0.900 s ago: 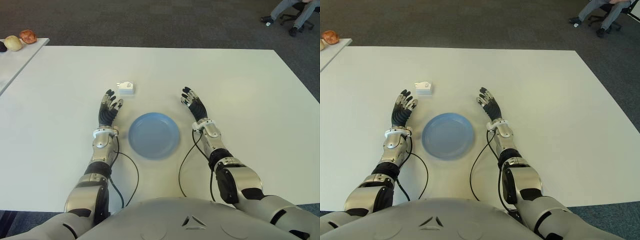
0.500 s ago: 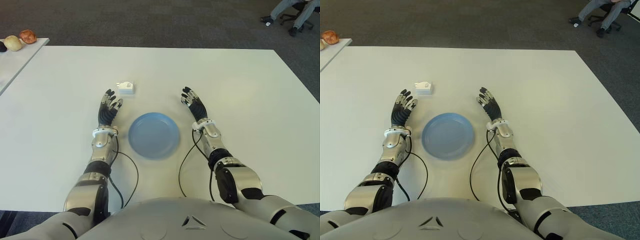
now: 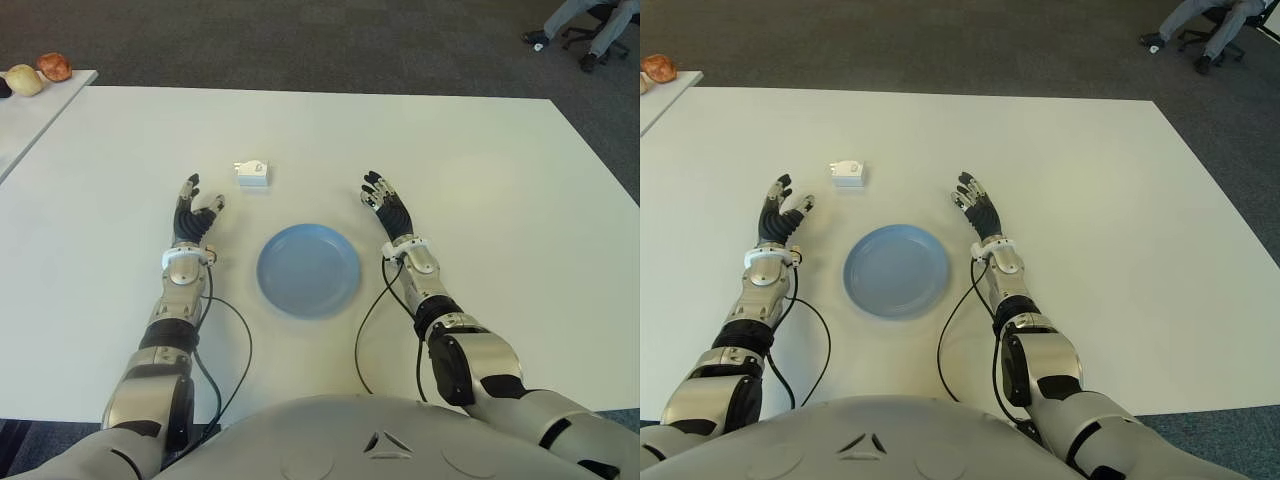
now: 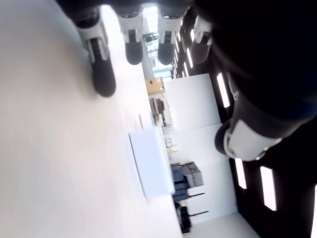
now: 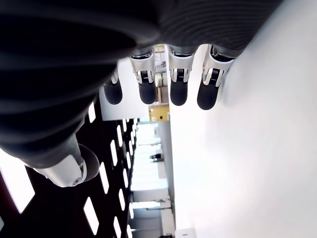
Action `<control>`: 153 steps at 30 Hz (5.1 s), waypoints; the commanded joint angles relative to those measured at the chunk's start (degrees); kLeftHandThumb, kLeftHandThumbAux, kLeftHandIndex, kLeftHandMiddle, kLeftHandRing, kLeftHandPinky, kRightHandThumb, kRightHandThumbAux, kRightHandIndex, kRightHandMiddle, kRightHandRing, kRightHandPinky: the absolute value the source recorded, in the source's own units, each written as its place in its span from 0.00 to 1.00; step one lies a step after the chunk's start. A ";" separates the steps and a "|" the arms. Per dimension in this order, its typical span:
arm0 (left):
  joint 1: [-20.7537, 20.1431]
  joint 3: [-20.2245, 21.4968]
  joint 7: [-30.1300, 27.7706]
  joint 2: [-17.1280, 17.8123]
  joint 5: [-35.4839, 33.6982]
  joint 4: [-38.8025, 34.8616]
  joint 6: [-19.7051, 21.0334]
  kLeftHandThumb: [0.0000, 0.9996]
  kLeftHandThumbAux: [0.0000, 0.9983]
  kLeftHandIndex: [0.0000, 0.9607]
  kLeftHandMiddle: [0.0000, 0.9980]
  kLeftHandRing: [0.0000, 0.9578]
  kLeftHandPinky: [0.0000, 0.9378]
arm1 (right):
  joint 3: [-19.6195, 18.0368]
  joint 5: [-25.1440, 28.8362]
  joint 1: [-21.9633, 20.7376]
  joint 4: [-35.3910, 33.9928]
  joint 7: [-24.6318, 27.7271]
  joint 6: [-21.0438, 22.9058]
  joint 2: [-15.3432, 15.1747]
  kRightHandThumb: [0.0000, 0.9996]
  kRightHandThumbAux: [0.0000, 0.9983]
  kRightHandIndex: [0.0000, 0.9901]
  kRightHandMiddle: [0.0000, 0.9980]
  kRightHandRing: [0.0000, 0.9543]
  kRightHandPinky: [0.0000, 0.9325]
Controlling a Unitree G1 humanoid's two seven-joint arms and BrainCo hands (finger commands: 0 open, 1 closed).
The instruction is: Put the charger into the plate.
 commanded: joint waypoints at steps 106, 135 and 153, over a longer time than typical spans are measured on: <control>-31.79 -28.87 -16.42 0.84 20.41 34.82 12.53 0.00 0.48 0.00 0.00 0.00 0.00 | -3.36 1.34 8.81 0.52 -2.60 -1.69 4.94 0.00 0.60 0.10 0.17 0.13 0.09; -28.33 -27.07 -16.66 0.56 19.25 35.82 14.15 0.00 0.42 0.00 0.00 0.00 0.00 | -4.08 2.92 10.08 -2.03 0.05 -0.24 4.90 0.00 0.59 0.12 0.18 0.15 0.15; -19.29 -35.38 -11.62 11.48 27.18 28.92 1.66 0.00 0.43 0.00 0.00 0.00 0.00 | -4.78 3.01 9.71 -2.38 0.41 0.36 5.10 0.00 0.60 0.12 0.19 0.16 0.14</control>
